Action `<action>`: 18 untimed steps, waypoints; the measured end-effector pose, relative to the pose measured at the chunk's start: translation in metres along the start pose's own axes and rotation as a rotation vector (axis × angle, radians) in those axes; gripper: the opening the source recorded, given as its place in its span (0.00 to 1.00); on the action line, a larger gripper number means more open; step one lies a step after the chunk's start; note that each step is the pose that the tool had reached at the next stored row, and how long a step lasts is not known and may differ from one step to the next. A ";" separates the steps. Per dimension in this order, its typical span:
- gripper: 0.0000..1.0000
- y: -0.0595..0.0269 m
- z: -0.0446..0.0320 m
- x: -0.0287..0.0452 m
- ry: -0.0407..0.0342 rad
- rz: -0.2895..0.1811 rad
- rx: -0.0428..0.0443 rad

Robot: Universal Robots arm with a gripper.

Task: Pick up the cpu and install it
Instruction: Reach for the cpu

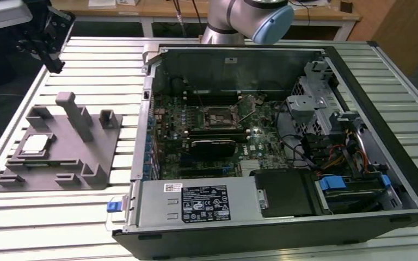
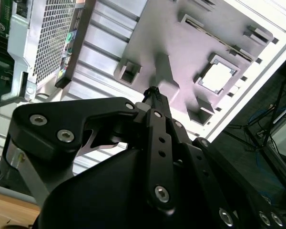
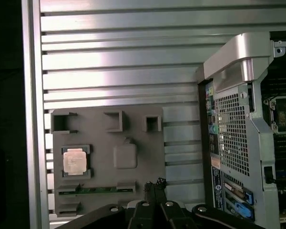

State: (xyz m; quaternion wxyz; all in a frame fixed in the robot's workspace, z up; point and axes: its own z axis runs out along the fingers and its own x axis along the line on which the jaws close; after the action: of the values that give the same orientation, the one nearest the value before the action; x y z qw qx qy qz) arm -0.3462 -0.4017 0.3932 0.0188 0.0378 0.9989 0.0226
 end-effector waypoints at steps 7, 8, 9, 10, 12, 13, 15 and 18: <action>0.11 -0.0013 0.0006 0.0145 0.0000 0.000 0.0000; 0.11 -0.0015 0.0008 0.0165 0.0000 0.000 -0.0001; 0.11 -0.0017 0.0009 0.0185 -0.0001 0.000 -0.0001; 0.11 -0.0019 0.0011 0.0206 -0.0001 0.000 -0.0001; 0.11 -0.0022 0.0015 0.0248 -0.0001 0.000 -0.0001; 0.11 -0.0024 0.0018 0.0268 -0.0001 0.000 -0.0001; 0.11 -0.0027 0.0023 0.0310 0.0000 0.000 0.0000; 0.11 -0.0031 0.0047 0.0342 -0.0002 0.000 -0.0003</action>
State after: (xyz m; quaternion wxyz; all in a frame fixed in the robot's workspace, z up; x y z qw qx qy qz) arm -0.3803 -0.4020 0.3871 0.0188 0.0378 0.9989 0.0228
